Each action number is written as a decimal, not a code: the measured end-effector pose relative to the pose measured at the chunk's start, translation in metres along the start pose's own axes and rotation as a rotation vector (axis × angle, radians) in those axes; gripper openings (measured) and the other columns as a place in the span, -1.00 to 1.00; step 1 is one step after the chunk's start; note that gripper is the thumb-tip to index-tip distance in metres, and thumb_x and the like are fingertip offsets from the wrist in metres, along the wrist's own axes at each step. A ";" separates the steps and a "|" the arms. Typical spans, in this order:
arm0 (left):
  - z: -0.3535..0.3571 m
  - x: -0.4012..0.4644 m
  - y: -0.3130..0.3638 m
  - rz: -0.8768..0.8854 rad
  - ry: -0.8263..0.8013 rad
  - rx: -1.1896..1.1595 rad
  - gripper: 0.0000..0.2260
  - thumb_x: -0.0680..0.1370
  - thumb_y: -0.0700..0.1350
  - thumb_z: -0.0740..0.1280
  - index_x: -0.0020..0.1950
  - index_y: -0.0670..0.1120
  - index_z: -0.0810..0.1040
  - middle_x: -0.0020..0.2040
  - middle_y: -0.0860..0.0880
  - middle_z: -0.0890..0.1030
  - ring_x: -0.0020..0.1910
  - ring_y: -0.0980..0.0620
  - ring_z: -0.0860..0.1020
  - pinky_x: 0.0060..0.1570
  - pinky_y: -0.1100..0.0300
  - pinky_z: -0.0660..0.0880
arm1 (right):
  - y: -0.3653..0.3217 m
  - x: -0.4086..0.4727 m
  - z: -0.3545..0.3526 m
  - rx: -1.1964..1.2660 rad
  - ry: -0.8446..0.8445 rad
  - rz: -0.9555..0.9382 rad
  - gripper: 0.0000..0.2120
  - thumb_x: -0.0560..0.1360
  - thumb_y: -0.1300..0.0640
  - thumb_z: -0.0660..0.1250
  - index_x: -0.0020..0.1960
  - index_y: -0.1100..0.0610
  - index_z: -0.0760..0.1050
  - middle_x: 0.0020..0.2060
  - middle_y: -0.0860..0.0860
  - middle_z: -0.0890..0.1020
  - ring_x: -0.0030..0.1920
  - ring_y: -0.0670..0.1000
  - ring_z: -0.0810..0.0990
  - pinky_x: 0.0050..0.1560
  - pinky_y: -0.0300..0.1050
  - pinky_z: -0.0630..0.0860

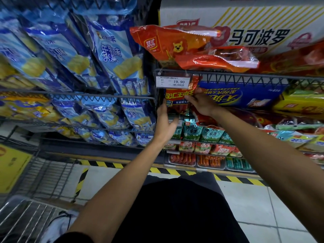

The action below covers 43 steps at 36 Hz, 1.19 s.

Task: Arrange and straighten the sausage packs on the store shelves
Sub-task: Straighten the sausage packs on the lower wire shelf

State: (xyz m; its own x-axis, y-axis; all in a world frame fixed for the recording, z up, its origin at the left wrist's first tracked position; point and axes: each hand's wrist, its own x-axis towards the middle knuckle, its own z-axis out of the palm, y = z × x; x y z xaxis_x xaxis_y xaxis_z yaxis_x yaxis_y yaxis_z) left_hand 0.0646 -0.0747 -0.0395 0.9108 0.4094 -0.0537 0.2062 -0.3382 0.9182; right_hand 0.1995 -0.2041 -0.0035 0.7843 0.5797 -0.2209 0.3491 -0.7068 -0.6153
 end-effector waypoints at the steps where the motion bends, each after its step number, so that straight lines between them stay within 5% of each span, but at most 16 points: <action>1: -0.001 -0.001 0.000 -0.004 -0.005 0.021 -0.26 0.61 -0.23 0.36 0.67 -0.01 0.03 0.59 -0.08 0.19 0.56 -0.03 0.18 0.44 0.25 0.16 | 0.000 0.003 0.002 -0.013 -0.002 0.000 -0.49 0.69 -0.15 0.09 0.49 0.14 0.35 0.43 0.11 0.42 0.38 0.15 0.43 0.25 -0.17 0.32; 9: -0.009 -0.008 0.002 -0.013 -0.013 0.133 -0.32 0.65 -0.21 0.29 0.68 -0.03 0.01 0.66 0.00 0.12 0.61 -0.01 0.15 0.40 0.30 0.18 | -0.009 0.004 0.001 -0.043 -0.068 0.056 -0.44 0.70 -0.15 0.03 0.45 0.27 0.37 0.49 0.16 0.28 0.46 0.16 0.30 0.45 -0.01 0.29; 14: -0.021 -0.020 -0.008 0.214 -0.042 0.331 -0.36 0.63 -0.23 0.31 0.65 -0.03 0.13 0.65 0.01 0.12 0.62 0.02 0.11 0.50 0.22 0.17 | -0.006 0.004 -0.002 0.017 -0.098 0.075 -0.44 0.68 -0.20 0.07 0.38 0.24 0.45 0.39 0.17 0.47 0.34 0.16 0.45 0.40 0.08 0.38; 18: -0.038 -0.010 -0.018 0.416 -0.159 0.520 -0.31 0.56 -0.30 0.36 0.65 -0.10 0.16 0.66 -0.06 0.08 0.65 -0.06 0.03 0.57 0.02 0.20 | -0.007 -0.012 -0.005 0.019 -0.074 0.105 -0.44 0.63 -0.28 0.12 0.21 0.19 0.55 0.12 0.20 0.64 0.11 0.18 0.60 0.20 0.18 0.52; 22: -0.041 -0.001 -0.015 0.492 -0.249 0.621 -0.29 0.54 -0.28 0.36 0.65 -0.12 0.14 0.67 -0.12 0.04 0.65 -0.14 0.01 0.55 -0.02 0.24 | -0.015 -0.036 -0.008 0.083 0.005 0.070 -0.67 0.68 0.00 0.20 0.32 0.17 0.50 0.23 0.11 0.62 0.23 0.14 0.58 0.12 0.00 0.48; 24: -0.040 0.004 -0.014 0.483 -0.269 0.645 -0.27 0.55 -0.25 0.35 0.66 -0.09 0.09 0.68 -0.10 -0.01 0.66 -0.12 -0.04 0.56 0.01 0.17 | -0.014 -0.045 -0.008 0.126 -0.017 0.048 -0.62 0.69 0.06 0.21 0.46 0.14 0.41 0.36 0.11 0.55 0.36 0.14 0.51 0.31 0.06 0.45; 30: -0.035 0.004 -0.023 0.528 -0.249 0.697 -0.22 0.50 -0.28 0.38 0.66 -0.12 0.10 0.67 -0.16 -0.04 0.65 -0.17 -0.08 0.54 0.04 0.03 | -0.007 -0.049 -0.003 -0.108 -0.107 0.006 -0.51 0.70 -0.06 0.14 0.59 -0.01 0.22 0.51 0.09 0.39 0.47 0.17 0.37 0.42 0.11 0.34; 35: -0.030 0.000 -0.015 0.485 -0.222 0.681 -0.26 0.55 -0.24 0.37 0.66 -0.11 0.11 0.67 -0.14 -0.02 0.65 -0.17 -0.06 0.59 -0.05 0.09 | 0.001 -0.077 -0.015 -0.116 -0.068 -0.072 -0.51 0.69 -0.10 0.16 0.57 0.02 0.28 0.53 0.04 0.36 0.52 0.09 0.31 0.48 -0.04 0.24; 38: -0.027 -0.013 -0.011 0.478 -0.182 0.660 -0.28 0.57 -0.22 0.37 0.66 -0.10 0.09 0.66 -0.13 0.03 0.65 -0.15 -0.02 0.60 0.00 0.09 | 0.017 -0.095 -0.027 -0.110 -0.044 -0.139 -0.48 0.65 -0.19 0.15 0.55 -0.02 0.33 0.53 -0.02 0.36 0.53 0.05 0.29 0.48 -0.06 0.25; 42: -0.016 -0.036 -0.004 0.429 -0.174 0.594 -0.25 0.58 -0.22 0.39 0.67 -0.01 0.06 0.67 -0.01 0.04 0.66 -0.02 -0.03 0.52 0.39 0.00 | 0.035 -0.117 -0.040 -0.139 0.006 -0.196 -0.43 0.62 -0.24 0.13 0.55 -0.03 0.31 0.51 -0.05 0.39 0.52 0.01 0.31 0.48 -0.09 0.28; 43: -0.012 -0.040 -0.002 0.387 -0.175 0.582 -0.26 0.60 -0.20 0.38 0.67 0.03 0.05 0.67 0.02 0.02 0.66 0.00 -0.05 0.54 0.34 0.01 | 0.037 -0.122 -0.043 -0.167 0.016 -0.200 -0.42 0.62 -0.26 0.13 0.56 -0.05 0.29 0.52 -0.07 0.37 0.52 -0.01 0.30 0.49 -0.06 0.29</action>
State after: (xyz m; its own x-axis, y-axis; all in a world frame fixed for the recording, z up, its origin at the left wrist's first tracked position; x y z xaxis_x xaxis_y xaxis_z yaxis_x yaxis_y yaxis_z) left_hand 0.0232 -0.0803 -0.0343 0.9910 0.0438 0.1266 -0.0300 -0.8485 0.5284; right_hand 0.1391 -0.3189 0.0333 0.6986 0.7092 -0.0949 0.5768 -0.6366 -0.5118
